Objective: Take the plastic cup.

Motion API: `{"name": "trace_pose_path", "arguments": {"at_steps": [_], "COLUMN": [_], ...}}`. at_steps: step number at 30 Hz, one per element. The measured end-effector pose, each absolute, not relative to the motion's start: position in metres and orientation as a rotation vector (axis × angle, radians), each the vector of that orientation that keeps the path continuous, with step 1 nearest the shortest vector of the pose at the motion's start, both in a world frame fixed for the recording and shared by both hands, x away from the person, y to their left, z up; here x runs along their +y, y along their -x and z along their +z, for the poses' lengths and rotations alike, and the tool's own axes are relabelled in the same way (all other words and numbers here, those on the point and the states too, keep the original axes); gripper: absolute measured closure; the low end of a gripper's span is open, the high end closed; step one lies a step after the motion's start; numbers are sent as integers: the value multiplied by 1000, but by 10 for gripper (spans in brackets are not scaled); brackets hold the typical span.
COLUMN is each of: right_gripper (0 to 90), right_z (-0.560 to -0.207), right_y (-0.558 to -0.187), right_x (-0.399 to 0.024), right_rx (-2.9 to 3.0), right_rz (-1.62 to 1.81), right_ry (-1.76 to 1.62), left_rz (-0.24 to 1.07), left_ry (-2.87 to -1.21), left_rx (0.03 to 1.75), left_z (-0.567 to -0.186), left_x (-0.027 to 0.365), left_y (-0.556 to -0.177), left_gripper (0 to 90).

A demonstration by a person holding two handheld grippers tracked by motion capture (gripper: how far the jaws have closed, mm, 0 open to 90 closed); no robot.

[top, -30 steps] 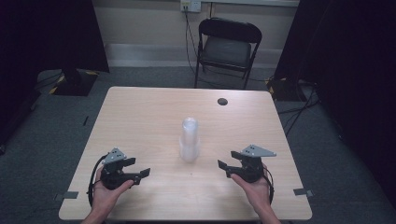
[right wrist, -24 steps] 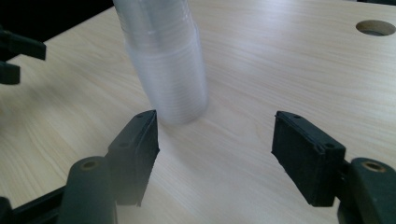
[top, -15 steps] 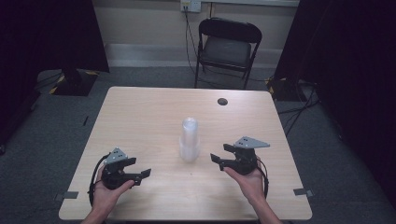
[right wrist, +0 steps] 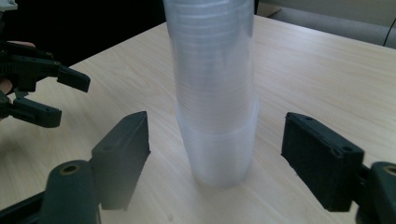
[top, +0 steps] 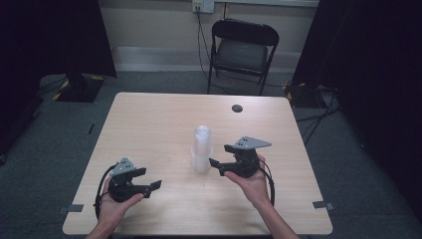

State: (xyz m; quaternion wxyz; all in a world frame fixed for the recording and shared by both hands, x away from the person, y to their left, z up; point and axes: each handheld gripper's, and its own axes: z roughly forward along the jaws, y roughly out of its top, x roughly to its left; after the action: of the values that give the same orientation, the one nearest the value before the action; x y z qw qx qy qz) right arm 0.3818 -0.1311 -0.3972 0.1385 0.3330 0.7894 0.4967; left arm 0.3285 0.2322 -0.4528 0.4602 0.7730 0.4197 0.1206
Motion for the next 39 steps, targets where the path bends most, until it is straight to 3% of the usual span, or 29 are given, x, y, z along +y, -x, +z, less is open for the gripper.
{"name": "trace_pose_path", "arguments": {"at_steps": [11,23,26,39], "right_gripper": [163,185,236,227], "right_z": [-399,-398,-400,-413], "right_y": [-398,-420,-421,-435], "right_x": [-111,-100,-92,-79], "right_rx": [2309,2254,2248,2270], "right_rz": [1428,1514,1535,1506], "right_ry": [-918,-898,-856,-888], "left_rz": [305,308,305,314], "left_ry": [-1912,-1928,-1925,-1947], "left_rx": [1042,1039,1029,1023], "left_z": [-454,-454,-453,-454], "left_x": [231,227,228,226], "left_y": [-329,-328,-328,-328], "left_gripper": [207,224,226,235]}}
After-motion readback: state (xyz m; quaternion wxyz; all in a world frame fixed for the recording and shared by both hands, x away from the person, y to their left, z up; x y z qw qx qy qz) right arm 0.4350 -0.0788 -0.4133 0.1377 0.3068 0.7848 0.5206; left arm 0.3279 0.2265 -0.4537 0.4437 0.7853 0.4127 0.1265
